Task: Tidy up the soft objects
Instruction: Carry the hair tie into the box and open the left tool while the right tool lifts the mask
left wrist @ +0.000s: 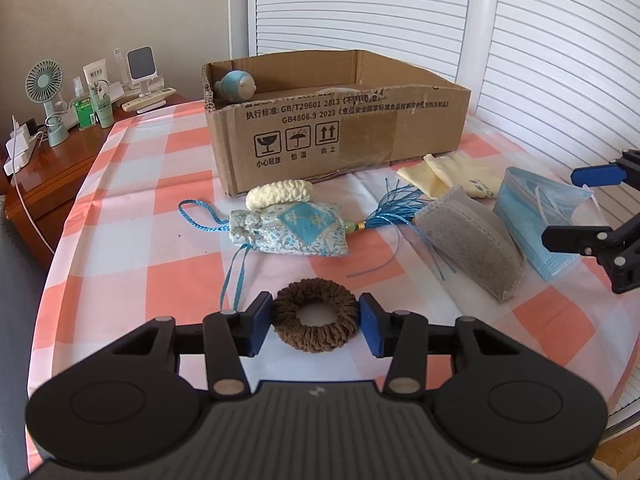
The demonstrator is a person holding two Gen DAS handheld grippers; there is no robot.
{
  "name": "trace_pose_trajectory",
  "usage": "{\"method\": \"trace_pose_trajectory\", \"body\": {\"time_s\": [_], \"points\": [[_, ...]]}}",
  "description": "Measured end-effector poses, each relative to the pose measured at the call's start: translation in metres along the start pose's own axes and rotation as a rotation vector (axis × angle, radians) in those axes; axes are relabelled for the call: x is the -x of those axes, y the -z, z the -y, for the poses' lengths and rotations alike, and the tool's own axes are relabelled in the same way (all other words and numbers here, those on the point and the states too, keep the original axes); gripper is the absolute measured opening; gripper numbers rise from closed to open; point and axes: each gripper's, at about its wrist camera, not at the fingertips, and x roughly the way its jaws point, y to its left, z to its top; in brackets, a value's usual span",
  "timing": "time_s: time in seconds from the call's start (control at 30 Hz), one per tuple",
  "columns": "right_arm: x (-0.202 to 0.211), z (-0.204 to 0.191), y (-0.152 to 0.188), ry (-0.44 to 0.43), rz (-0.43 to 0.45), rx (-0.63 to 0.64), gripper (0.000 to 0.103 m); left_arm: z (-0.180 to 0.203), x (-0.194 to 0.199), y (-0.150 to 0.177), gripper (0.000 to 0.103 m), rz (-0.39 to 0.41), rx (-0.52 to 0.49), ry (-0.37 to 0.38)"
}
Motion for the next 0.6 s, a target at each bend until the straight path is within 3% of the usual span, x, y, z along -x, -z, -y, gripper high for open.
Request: {"method": "trace_pose_trajectory", "body": {"time_s": [0.33,0.43,0.6], "points": [[-0.016,-0.001,0.003,-0.038,-0.052,-0.012,0.049,0.004,0.002,0.001,0.045,-0.010,-0.005,-0.001],[-0.014,0.000,0.004,-0.021,-0.059,-0.018,0.027,0.006,0.003,0.001,0.042,-0.010,-0.010,0.003],[-0.005,0.004,0.002,-0.022,-0.039,-0.044,0.021,0.007,0.007,-0.001,0.039,-0.012,-0.016,0.015]]}}
